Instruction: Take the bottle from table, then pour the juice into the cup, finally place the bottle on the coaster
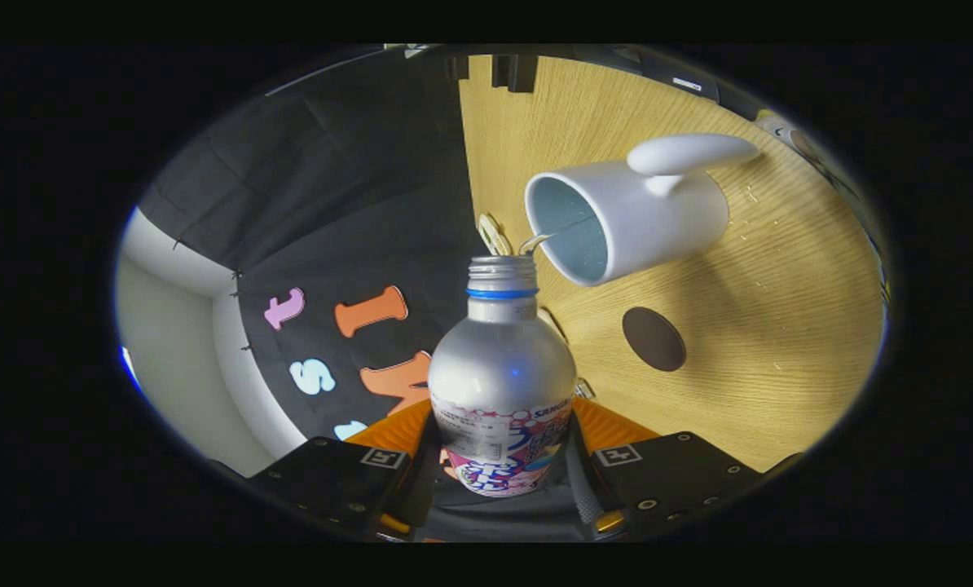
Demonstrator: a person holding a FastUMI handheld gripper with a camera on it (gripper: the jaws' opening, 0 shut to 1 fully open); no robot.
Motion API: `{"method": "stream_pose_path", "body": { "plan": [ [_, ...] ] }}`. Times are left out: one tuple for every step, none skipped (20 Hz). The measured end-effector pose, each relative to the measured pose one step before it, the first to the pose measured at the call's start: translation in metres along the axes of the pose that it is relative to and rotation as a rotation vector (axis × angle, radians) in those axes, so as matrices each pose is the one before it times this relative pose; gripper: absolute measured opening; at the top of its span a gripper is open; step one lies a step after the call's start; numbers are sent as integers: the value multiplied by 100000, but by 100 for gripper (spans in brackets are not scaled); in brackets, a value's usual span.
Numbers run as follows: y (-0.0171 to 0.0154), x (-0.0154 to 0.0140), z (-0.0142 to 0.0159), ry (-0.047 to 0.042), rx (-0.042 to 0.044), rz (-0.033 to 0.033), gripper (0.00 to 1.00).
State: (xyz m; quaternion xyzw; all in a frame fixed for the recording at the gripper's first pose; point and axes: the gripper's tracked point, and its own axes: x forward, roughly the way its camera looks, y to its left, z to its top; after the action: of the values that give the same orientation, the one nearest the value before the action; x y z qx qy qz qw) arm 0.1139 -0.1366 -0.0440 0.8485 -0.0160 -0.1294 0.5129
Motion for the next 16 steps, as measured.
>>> {"method": "stream_pose_path", "body": {
  "plan": [
    [59,-32,22,-174,954,24,69],
    [138,58,165,-470,1249,292,69],
    [-14,109,236,-542,1125,79,69],
    [-53,-17,10,-136,719,-189,69],
    [-149,-23,-44,194,246,-467,69],
    [63,3,-16,143,23,135,69],
    [-184,-18,98,322,104,-559,68],
    [137,199,-152,46,274,-494,69],
    [-33,65,209,-179,529,-443,69],
    [10,-99,196,-302,719,-107,69],
    [94,-95,256,-149,583,689,69],
    [353,-157,-330,178,772,574,69],
    [130,-31,117,-162,903,195,69],
    [102,58,83,129,593,183,69],
    [54,-11,2,-98,656,-136,69],
    [218,52,-50,133,890,73,69]
  ]
}}
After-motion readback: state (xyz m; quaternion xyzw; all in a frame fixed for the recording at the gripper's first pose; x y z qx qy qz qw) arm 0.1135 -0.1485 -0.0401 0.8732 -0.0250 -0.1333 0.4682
